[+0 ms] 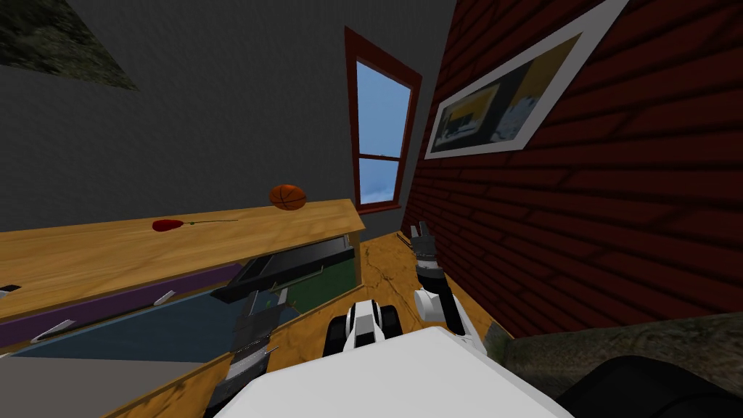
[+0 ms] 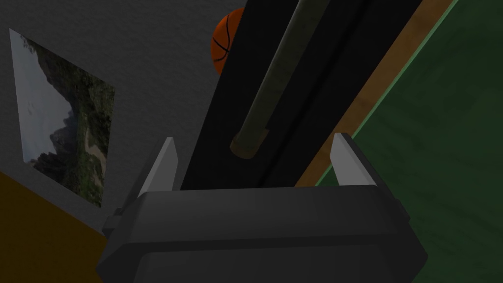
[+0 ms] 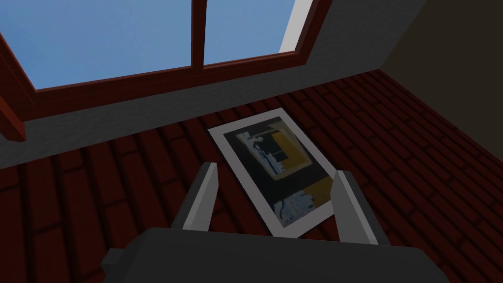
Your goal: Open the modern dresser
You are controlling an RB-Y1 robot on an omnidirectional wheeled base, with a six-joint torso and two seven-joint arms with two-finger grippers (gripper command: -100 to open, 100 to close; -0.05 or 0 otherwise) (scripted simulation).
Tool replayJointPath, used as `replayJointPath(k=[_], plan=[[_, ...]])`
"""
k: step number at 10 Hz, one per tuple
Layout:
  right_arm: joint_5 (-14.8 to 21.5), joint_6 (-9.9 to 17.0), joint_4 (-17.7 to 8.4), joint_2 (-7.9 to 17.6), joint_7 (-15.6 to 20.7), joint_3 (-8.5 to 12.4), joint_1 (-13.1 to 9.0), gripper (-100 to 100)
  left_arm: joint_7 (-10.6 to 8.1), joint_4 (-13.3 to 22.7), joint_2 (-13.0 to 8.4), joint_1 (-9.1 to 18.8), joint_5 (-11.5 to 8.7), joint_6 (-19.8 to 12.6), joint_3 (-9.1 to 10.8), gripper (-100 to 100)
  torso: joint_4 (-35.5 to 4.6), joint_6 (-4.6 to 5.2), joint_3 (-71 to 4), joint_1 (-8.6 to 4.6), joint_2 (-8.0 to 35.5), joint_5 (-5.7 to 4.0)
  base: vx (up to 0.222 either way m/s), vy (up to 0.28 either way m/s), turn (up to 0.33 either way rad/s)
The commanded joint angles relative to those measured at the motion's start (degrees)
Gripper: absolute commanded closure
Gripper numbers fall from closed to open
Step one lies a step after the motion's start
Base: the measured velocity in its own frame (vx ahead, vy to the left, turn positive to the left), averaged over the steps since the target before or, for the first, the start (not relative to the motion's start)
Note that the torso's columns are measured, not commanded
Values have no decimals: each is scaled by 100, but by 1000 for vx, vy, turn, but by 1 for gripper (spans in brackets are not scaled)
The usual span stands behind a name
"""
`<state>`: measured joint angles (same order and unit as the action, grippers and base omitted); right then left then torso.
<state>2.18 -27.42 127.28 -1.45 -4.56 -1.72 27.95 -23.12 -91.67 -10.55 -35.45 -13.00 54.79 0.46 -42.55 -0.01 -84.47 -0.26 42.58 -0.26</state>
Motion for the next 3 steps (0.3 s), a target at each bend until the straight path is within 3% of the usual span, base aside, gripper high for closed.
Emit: replayJointPath(k=[1,3], plan=[[0,0,0,0,0,0,0,0,1,15,1,-9,1,-15,-3,0,9,1,-6,8,-13,8,0,0,0],[0,0,0,0,0,0,0,0,3,30,2,-18,1,-31,-5,0,19,1,-9,17,-24,18,0,0,0]])
